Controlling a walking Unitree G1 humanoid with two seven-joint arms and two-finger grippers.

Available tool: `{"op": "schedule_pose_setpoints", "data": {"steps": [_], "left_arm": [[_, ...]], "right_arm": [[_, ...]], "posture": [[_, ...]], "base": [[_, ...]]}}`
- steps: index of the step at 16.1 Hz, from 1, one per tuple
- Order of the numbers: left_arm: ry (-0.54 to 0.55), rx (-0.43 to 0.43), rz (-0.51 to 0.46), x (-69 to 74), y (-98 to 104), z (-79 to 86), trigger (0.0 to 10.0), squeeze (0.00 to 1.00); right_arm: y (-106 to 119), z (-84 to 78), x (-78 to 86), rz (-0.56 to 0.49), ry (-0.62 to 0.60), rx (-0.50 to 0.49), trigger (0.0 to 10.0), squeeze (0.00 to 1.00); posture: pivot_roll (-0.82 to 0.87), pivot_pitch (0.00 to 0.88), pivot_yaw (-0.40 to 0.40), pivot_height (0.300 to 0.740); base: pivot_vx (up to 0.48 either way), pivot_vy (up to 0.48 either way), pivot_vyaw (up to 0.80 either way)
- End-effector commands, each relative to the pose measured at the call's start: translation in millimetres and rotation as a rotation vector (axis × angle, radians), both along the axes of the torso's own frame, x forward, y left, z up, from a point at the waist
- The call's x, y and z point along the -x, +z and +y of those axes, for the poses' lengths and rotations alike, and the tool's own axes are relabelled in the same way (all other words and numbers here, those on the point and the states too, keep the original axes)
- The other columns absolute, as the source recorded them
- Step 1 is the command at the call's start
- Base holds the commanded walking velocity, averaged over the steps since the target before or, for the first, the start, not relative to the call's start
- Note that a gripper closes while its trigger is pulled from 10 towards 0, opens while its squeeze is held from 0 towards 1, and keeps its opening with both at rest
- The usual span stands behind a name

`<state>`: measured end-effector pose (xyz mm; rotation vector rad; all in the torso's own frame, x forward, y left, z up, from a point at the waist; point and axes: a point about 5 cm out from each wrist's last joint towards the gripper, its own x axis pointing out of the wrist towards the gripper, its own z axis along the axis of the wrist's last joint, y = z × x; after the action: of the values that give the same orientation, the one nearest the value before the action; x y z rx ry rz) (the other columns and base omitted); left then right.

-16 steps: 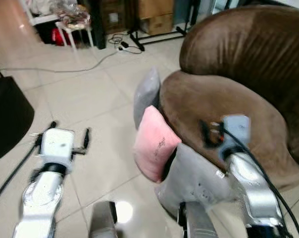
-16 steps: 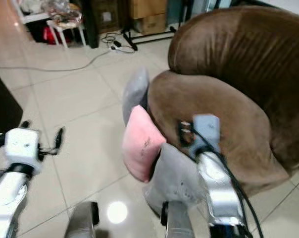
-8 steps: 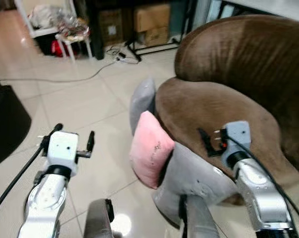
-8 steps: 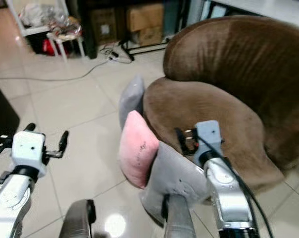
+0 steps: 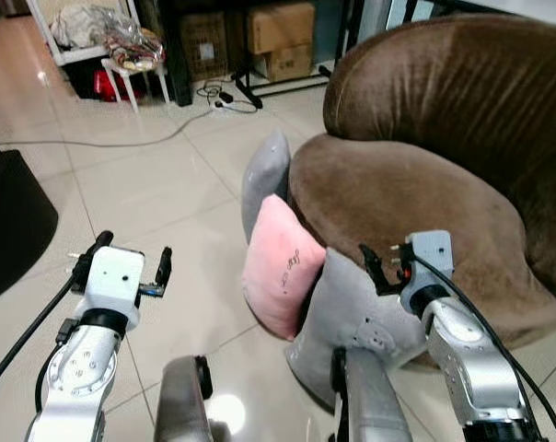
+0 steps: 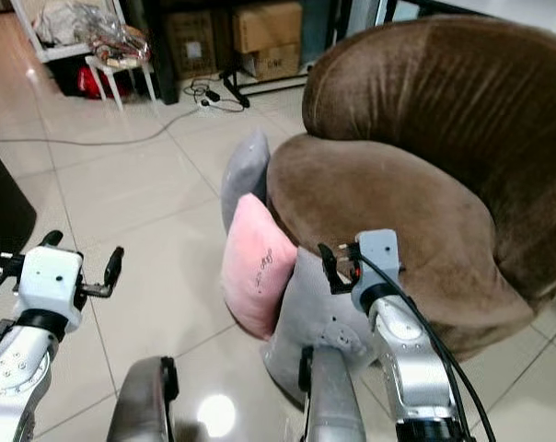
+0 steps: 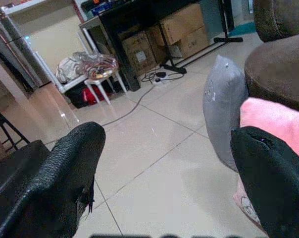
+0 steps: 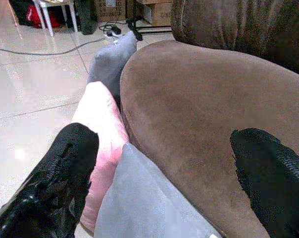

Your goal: Move the pillow to the sofa from floor

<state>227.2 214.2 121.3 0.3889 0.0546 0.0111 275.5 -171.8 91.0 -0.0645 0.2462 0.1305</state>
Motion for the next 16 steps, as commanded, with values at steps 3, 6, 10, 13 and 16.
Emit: {"op": "schedule_pose_setpoints", "data": {"steps": [3, 6, 10, 13, 16], "left_arm": [[-0.033, -0.04, 0.021, -1.3, -2.2, 0.8, 10.0, 0.0], [-0.047, -0.046, 0.033, 2.2, -3.2, -0.3, 10.0, 0.0], [-0.077, -0.049, 0.05, 4.7, -2.7, -0.3, 10.0, 0.0], [-0.096, -0.049, 0.049, 3.1, 0.0, -0.9, 10.0, 0.0], [-0.211, -0.021, 0.094, 6.4, 2.1, -4.9, 10.0, 0.0]], "right_arm": [[-5.1, 0.6, -5.4, 0.024, -0.004, -0.004, 10.0, 0.0], [-9.0, 2.9, -7.7, 0.038, 0.007, -0.002, 10.0, 0.0], [-11.1, 6.9, -16.5, 0.051, 0.037, -0.016, 10.0, 0.0], [-7.7, 9.9, -28.1, 0.025, 0.052, -0.065, 10.0, 1.0], [-29.9, 4.1, -49.2, 0.157, 0.003, 0.087, 10.0, 1.0]], "posture": [[-0.09, 0.0, 0.0, 0.478], [-0.08, 0.0, -0.003, 0.458], [-0.08, 0.0, 0.019, 0.433], [-0.08, 0.0, 0.023, 0.433], [-0.06, 0.0, 0.024, 0.433]], "base": [[0.0, 0.0, 0.0], [0.0, 0.0, 0.0], [0.0, 0.0, 0.0], [0.0, 0.0, 0.0], [0.0, 0.0, 0.0]]}}
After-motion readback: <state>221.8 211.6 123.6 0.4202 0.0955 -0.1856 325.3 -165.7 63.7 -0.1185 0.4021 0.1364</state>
